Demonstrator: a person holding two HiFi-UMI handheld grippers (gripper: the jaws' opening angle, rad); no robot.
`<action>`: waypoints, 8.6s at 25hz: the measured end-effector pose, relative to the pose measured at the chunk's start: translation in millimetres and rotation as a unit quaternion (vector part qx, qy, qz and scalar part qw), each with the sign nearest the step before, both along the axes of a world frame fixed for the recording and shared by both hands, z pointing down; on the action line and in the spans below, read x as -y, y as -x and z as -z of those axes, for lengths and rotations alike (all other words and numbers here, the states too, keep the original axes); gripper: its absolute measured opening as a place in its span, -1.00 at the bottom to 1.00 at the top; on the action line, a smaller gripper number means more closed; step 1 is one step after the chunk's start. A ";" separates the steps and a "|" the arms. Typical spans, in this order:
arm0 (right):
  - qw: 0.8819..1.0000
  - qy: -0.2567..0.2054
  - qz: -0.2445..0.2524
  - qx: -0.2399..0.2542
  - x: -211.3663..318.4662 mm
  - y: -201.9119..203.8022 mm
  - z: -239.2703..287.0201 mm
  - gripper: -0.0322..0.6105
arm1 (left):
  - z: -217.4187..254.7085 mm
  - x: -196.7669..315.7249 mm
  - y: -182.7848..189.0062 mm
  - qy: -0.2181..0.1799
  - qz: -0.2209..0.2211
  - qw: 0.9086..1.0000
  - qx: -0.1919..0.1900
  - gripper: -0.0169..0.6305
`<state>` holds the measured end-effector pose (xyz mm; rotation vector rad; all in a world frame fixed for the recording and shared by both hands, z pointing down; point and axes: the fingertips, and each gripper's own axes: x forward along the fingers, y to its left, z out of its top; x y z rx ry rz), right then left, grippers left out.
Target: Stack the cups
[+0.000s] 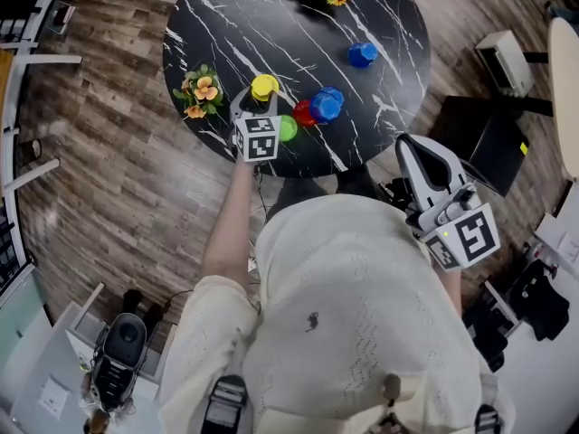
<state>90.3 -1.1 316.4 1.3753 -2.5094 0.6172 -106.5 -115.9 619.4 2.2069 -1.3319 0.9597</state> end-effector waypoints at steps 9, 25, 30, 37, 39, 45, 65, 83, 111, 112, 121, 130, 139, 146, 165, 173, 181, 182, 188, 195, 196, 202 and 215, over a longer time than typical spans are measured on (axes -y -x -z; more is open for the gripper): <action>1.000 -0.002 0.010 0.001 -1.9 4.4 -0.9 -0.87 | 3.9 -1.8 3.7 -0.008 0.016 1.000 0.008 -0.27; 0.998 -0.014 0.054 0.006 -6.7 13.6 4.0 -0.87 | 50.2 -23.2 28.6 -0.051 0.066 0.996 -0.015 -0.27; 0.998 -0.014 0.067 0.007 -9.7 15.8 3.6 -0.87 | 68.6 -35.7 29.6 -0.065 0.078 0.994 -0.027 -0.28; 0.996 -0.018 0.083 0.009 -14.4 16.5 3.0 -0.87 | 93.2 -51.0 25.7 -0.087 0.087 0.992 -0.036 -0.28; 0.996 -0.019 0.087 0.010 -15.3 16.9 2.2 -0.87 | 98.2 -55.2 24.0 -0.092 0.085 0.992 -0.034 -0.28; 0.995 -0.026 0.094 0.011 -17.7 17.2 5.0 -0.87 | 116.5 -72.7 17.4 -0.094 0.084 0.991 -0.042 -0.28; 0.997 -0.020 0.069 0.001 -17.5 -5.0 -2.9 -0.87 | 99.5 -117.1 -47.2 -0.060 -0.010 0.998 -0.031 -0.28; 0.998 -0.016 0.063 -0.005 -17.4 -16.0 -7.5 -0.87 | 76.8 -118.5 -61.7 -0.052 -0.024 0.998 -0.021 -0.27; 0.994 -0.039 0.100 0.005 11.2 -26.5 -4.5 -0.87 | 202.5 -113.2 -48.0 -0.166 0.065 0.979 -0.101 -0.87; 0.994 -0.041 0.101 0.006 13.0 -27.5 -3.9 -0.87 | 209.5 -111.6 -48.5 -0.171 0.069 0.977 -0.106 -0.88; 0.993 -0.048 0.110 0.008 25.5 -40.3 -2.5 -0.87 | 247.1 -102.9 -66.6 -0.200 0.078 0.966 -0.143 -0.88; 0.993 -0.048 0.107 0.003 43.5 -61.9 -6.6 -0.87 | 265.8 -99.3 -88.8 -0.214 0.073 0.963 -0.147 -0.88; 0.994 -0.035 0.098 -0.026 86.4 -94.0 -28.1 -0.87 | 293.0 -87.0 -102.2 -0.236 0.082 0.958 -0.143 -0.88; 0.994 -0.017 0.093 -0.047 124.5 -113.7 -55.9 -0.87 | 300.0 -83.6 -107.5 -0.240 0.087 0.958 -0.131 -0.88; 0.982 0.099 0.118 -0.111 157.8 -107.9 -192.5 -0.79 | 296.1 -82.9 -102.7 -0.232 0.116 0.959 -0.114 -0.88; 0.969 0.144 0.135 -0.151 154.3 -100.9 -251.2 -0.34 | 285.1 -90.9 -101.1 -0.221 0.123 0.962 -0.104 -0.88; 0.957 0.165 0.136 -0.195 159.3 -97.1 -292.0 -0.15 | 273.4 -92.7 -89.4 -0.212 0.139 0.963 -0.092 -0.88; 0.957 0.165 0.135 -0.199 161.0 -96.3 -295.3 -0.13 | 272.5 -92.9 -87.4 -0.211 0.142 0.963 -0.091 -0.88; 0.951 0.174 0.138 -0.216 167.7 -91.6 -313.6 -0.08 | 269.7 -96.1 -76.7 -0.211 0.157 0.961 -0.084 -0.88; 0.949 0.180 0.129 -0.225 168.6 -86.4 -322.9 -0.17 | 269.3 -102.1 -61.6 -0.211 0.178 0.958 -0.077 -0.88; 0.949 0.178 0.125 -0.228 169.5 -86.3 -322.4 -0.22 | 269.3 -103.1 -60.3 -0.211 0.179 0.958 -0.076 -0.88; 0.956 0.170 0.110 -0.215 172.8 -88.1 -308.2 -0.23 | 270.4 -105.7 -60.1 -0.216 0.178 0.957 -0.080 -0.88; 0.969 0.136 0.086 -0.188 164.0 -98.9 -249.3 -0.23 | 280.1 -111.2 -66.1 -0.235 0.151 0.956 -0.093 -0.88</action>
